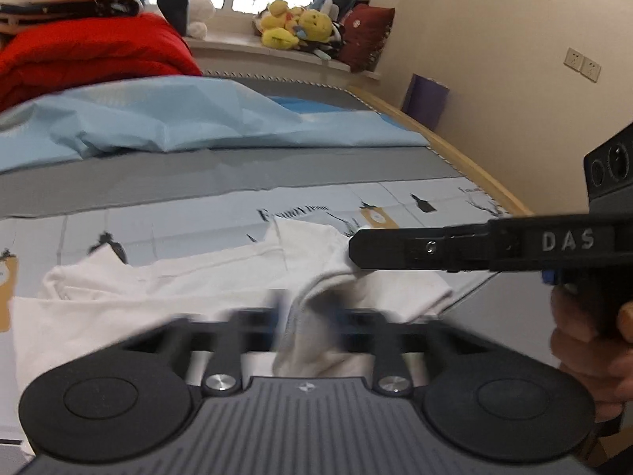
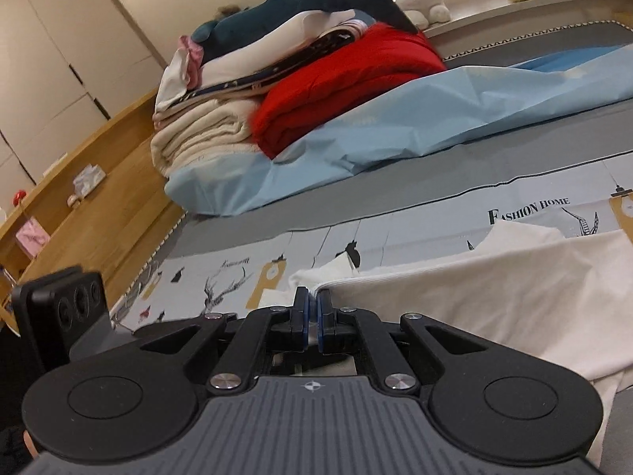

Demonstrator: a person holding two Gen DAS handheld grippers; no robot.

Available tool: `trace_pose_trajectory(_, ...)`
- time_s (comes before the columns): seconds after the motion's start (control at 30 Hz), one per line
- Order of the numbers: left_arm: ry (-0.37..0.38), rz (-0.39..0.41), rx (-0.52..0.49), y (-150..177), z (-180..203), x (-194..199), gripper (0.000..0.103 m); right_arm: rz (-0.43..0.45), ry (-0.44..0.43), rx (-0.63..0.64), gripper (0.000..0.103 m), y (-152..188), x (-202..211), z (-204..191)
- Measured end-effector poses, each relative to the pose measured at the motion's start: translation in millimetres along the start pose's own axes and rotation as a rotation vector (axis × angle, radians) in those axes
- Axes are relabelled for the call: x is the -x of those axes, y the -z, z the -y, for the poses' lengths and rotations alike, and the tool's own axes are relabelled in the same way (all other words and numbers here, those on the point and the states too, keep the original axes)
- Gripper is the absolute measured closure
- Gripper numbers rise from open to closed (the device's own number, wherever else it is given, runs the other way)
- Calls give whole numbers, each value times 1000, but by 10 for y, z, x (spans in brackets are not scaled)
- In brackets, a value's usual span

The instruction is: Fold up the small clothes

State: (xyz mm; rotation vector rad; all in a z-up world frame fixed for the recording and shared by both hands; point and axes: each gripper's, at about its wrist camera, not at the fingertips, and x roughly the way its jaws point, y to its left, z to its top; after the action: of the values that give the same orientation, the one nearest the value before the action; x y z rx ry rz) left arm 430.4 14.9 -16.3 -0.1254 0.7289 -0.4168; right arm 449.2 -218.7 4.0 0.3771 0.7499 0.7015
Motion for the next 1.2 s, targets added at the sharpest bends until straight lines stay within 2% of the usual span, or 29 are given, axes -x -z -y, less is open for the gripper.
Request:
trace_pose_trajectory(0.07, 7, 8, -15, -15, 15, 32, 99, 23, 46, -26, 95, -11, 21, 56)
trace_pose_trajectory(0.13, -23, 11, -35, -28, 41, 69, 99, 47, 85, -88, 95, -22, 59, 192)
trace_pose_trajectory(0.2, -67, 3, 7, -50, -65, 80, 99, 113, 158, -155, 88, -34, 149, 327)
trace_pose_trajectory(0.23, -99, -3, 56, -65, -174, 94, 99, 155, 220, -188, 81, -40, 207, 394)
trace_pose_trajectory(0.33, -267, -58, 298, -72, -706, 134, 99, 243, 471, -322, 73, -17, 361, 659)
trace_pose_trajectory(0.37, -359, -80, 374, -34, -920, 163, 100, 246, 568, -382, 73, 13, 407, 782)
trace_pose_trajectory(0.43, -517, -116, 444, 24, -1196, 222, 100, 241, 676, -482, 71, 86, 468, 967)
trace_pose_trajectory(0.47, -562, -129, 490, 62, -1330, 261, 100, 235, 709, -537, 71, 132, 494, 1057)
trace_pose_trajectory(0.57, -542, -139, 595, 125, -1526, 334, 100, 198, 724, -614, 71, 219, 470, 1188)
trace_pose_trajectory(0.67, -585, -144, 571, 117, -1519, 336, 100, 176, 702, -629, 71, 255, 411, 1201)
trace_pose_trajectory(0.83, -621, -133, 603, 134, -1534, 384, 100, 131, 684, -648, 71, 281, 251, 1196)
trace_pose_trajectory(0.93, -622, -177, 615, 186, -1597, 351, 97, 88, 680, -662, 67, 330, 193, 1255)
trace_pose_trajectory(1.03, -670, -146, 611, 184, -1608, 403, 94, 60, 663, -722, 67, 411, 155, 1310)
trace_pose_trajectory(1.1, -651, -120, 609, 151, -1585, 439, 88, 53, 658, -755, 67, 451, 137, 1330)
trace_pose_trajectory(1.2, -614, -118, 604, 127, -1536, 401, 87, 49, 640, -778, 67, 490, 99, 1338)
